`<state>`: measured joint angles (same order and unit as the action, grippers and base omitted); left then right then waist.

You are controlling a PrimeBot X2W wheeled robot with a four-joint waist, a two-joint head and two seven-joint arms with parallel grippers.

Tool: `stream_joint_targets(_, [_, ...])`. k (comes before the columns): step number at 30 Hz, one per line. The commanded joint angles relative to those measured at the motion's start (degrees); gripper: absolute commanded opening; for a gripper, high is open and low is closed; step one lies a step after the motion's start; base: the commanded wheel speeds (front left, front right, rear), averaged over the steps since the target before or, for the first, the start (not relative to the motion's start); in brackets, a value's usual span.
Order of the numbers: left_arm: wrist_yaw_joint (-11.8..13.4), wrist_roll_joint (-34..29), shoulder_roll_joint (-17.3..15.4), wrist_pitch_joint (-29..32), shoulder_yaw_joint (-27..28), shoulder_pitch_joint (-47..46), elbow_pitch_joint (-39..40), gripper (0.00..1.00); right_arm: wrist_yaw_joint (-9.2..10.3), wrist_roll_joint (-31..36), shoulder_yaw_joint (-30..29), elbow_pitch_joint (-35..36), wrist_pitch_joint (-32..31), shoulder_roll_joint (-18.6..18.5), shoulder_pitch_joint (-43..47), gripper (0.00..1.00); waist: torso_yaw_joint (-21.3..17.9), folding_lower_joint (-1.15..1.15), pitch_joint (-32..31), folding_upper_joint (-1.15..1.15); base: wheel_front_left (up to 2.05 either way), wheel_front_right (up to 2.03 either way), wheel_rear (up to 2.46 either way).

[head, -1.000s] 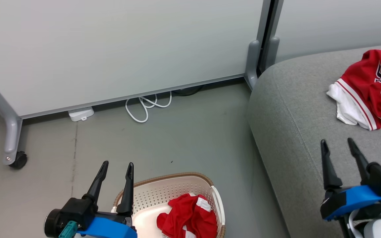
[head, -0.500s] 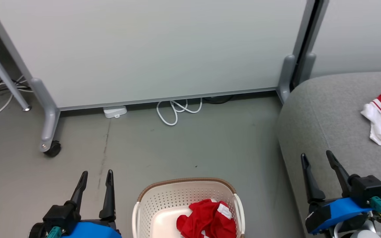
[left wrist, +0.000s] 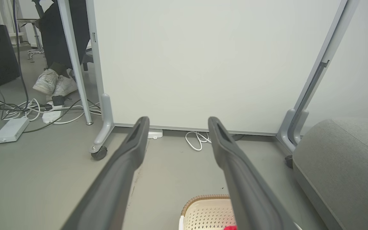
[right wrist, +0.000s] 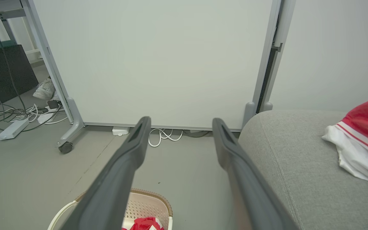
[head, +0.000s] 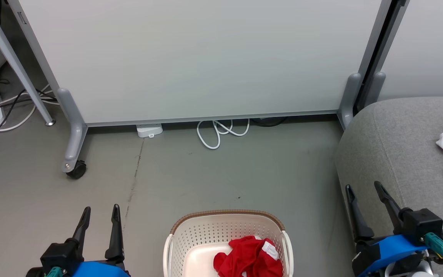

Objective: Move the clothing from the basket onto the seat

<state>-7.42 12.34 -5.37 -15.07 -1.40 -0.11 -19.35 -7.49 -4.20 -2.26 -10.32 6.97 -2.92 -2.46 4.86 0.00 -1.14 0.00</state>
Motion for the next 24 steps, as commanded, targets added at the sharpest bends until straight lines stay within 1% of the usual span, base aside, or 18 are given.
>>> stream_joint_targets(1, [0.0,-0.3,-0.4,-0.2,0.3,-0.2,-0.1,1.00,-0.01,0.3,0.1,-0.1,0.4,0.0,0.6,1.00,0.0,0.00,0.0,0.00,0.00,0.00,0.00])
stream_joint_targets(17, [0.0,-0.6,0.0,-0.2,-0.4,-0.5,0.3,1.00,-0.01,-0.3,1.2,0.2,0.2,0.0,0.2,1.00,-1.2,0.00,0.8,0.00,0.00,0.00,0.00])
stream_joint_targets(20, [0.0,-0.3,-0.3,-0.2,-1.2,-0.9,0.0,1.00,-0.01,-0.3,1.6,0.5,0.1,0.0,-0.1,1.00,-1.9,0.00,1.4,0.00,0.00,0.00,0.00])
stream_joint_targets(24, [0.0,0.0,-0.8,-0.2,-2.4,-2.4,-0.7,1.00,-0.01,-0.5,3.0,1.4,0.2,0.0,-1.4,1.00,-4.0,0.00,3.8,0.00,0.00,0.00,0.00])
